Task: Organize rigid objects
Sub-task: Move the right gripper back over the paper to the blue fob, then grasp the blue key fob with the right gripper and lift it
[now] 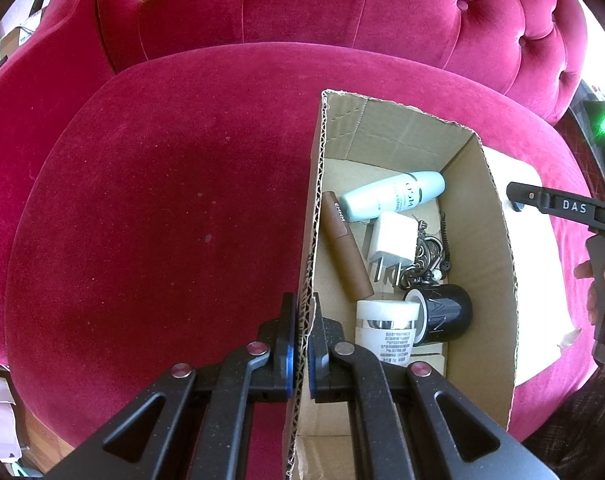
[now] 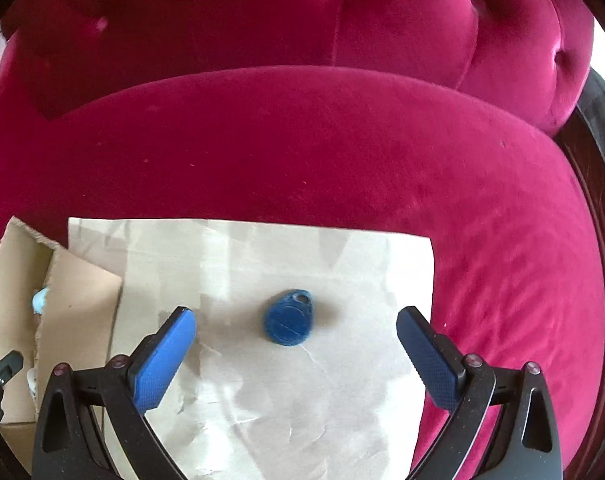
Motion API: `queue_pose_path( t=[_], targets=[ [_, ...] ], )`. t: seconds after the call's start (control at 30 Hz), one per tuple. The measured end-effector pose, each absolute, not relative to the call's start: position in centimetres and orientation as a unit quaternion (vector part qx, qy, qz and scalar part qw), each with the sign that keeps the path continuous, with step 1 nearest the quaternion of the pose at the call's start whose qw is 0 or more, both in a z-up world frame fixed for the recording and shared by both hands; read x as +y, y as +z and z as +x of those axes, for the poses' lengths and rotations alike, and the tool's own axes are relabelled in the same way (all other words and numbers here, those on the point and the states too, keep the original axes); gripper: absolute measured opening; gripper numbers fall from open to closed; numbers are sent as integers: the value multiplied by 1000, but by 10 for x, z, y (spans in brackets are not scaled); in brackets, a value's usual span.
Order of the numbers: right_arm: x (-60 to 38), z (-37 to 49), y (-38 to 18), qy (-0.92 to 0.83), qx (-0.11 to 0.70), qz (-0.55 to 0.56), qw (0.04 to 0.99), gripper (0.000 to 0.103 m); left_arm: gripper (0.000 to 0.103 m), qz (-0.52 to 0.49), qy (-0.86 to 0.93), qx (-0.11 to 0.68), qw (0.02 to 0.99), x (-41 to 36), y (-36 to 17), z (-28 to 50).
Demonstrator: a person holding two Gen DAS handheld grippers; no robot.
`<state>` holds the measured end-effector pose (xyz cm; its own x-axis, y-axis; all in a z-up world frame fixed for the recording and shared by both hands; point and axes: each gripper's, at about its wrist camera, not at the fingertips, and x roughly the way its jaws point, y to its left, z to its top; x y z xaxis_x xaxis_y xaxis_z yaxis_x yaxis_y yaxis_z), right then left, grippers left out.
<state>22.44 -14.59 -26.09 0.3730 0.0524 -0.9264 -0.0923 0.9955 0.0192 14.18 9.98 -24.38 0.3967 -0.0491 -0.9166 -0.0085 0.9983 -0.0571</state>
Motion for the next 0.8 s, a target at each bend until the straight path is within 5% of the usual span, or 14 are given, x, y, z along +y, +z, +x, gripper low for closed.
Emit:
queue_pose_path(
  t=[0.5, 0.8],
  targets=[
    [-159, 231, -271, 24, 569, -13, 822, 99, 4, -26, -12, 549, 835, 100, -244, 142],
    [-154, 231, -271, 31, 570, -23, 820, 66, 4, -26, -12, 549, 835, 100, -244, 142]
  ],
)
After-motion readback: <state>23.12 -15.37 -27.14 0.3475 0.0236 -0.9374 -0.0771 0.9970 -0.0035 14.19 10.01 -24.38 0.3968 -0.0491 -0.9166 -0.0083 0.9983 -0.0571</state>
